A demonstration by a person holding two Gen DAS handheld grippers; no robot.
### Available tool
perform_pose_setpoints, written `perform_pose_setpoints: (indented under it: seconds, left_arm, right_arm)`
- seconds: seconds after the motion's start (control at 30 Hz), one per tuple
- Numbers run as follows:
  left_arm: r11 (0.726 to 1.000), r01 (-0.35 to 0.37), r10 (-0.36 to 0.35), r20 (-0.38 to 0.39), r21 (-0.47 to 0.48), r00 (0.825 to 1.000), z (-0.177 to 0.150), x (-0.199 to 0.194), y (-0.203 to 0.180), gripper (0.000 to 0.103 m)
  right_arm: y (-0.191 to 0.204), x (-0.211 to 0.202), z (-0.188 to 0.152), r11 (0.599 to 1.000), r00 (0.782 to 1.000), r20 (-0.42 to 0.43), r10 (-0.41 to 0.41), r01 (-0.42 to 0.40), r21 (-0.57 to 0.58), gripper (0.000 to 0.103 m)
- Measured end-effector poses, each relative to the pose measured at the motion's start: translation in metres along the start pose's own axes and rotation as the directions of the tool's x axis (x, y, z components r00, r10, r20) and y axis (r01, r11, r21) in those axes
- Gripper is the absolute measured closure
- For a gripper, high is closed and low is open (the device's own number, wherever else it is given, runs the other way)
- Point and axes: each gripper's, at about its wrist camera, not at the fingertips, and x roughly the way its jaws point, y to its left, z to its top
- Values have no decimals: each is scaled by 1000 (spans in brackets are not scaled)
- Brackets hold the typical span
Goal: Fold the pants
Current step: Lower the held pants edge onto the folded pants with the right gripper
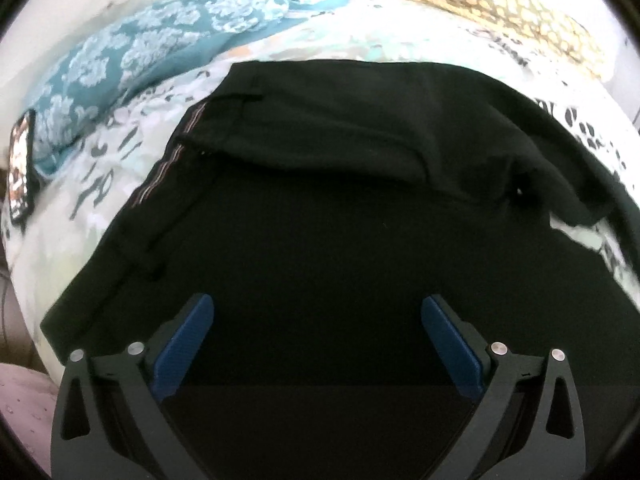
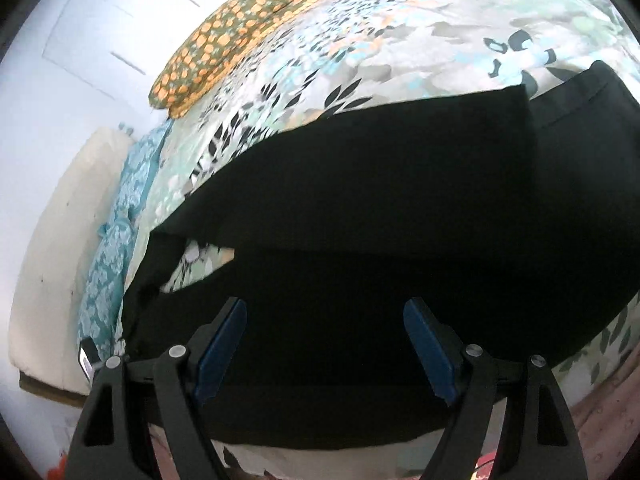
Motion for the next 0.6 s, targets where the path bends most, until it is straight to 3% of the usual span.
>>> perform_pose_setpoints:
  seconds: [0.6]
  left_arm:
    - [1000, -14, 14, 25, -3, 1000, -3, 0, -1, 0]
  right_arm:
    - [-40, -16, 27, 991, 992, 113, -58, 43, 130, 22]
